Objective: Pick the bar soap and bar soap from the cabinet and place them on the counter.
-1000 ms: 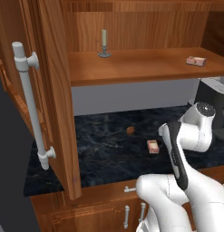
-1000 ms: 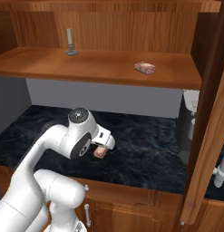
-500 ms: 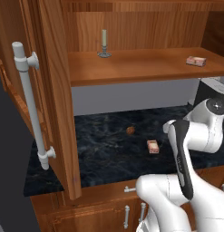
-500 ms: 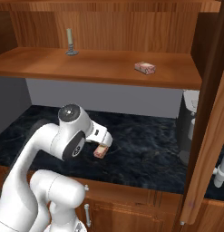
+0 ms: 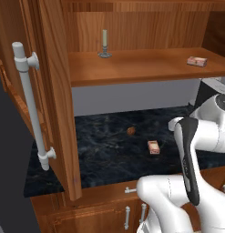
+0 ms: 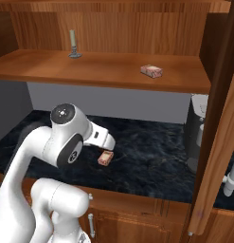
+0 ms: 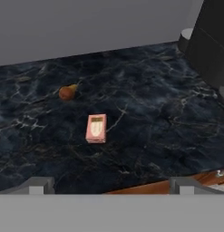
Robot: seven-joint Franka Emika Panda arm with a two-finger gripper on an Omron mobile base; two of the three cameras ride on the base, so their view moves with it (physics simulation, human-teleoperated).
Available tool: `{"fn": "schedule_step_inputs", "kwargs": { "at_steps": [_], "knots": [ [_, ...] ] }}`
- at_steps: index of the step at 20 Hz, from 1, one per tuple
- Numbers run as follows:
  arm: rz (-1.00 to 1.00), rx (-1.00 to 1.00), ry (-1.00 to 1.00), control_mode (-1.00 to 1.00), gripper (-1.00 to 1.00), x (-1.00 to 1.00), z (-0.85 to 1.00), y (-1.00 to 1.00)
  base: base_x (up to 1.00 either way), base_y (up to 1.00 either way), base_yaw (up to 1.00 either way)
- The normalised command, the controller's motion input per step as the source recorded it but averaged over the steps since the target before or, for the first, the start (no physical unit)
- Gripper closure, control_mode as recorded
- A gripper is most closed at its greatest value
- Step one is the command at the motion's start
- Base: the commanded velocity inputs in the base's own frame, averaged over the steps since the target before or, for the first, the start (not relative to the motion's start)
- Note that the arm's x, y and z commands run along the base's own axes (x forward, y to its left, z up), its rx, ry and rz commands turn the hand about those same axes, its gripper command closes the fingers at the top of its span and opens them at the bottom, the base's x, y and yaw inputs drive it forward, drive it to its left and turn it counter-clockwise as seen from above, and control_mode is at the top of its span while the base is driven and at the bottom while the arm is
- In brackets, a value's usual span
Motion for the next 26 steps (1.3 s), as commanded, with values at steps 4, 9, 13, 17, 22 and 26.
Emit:
{"fn": "schedule_step_inputs", "kwargs": {
  "at_steps": [4, 9, 13, 17, 22, 26],
  "knots": [
    [0.0, -0.02, 0.0, -1.0, -1.0, -0.25, 0.28, 0.0, 0.0, 0.0, 0.0],
    [0.0, -0.02, 0.0, -1.0, -1.0, -0.27, 0.27, 0.0, 0.0, 0.0, 0.0],
    [0.0, -0.02, 0.0, -1.0, -1.0, -0.25, 0.32, 0.0, 0.0, 0.0, 0.0],
    [0.0, -0.02, -0.01, -1.0, -1.0, -0.25, 0.33, 0.0, 0.0, 0.0, 0.0],
    [0.0, -0.01, -0.02, -1.0, -1.0, -0.25, 0.33, -0.05, 0.0, 0.0, 0.0],
    [0.0, -0.02, -0.04, -1.0, -1.0, -0.27, 0.32, -0.08, 0.0, 0.0, 0.0]
  ]
}}
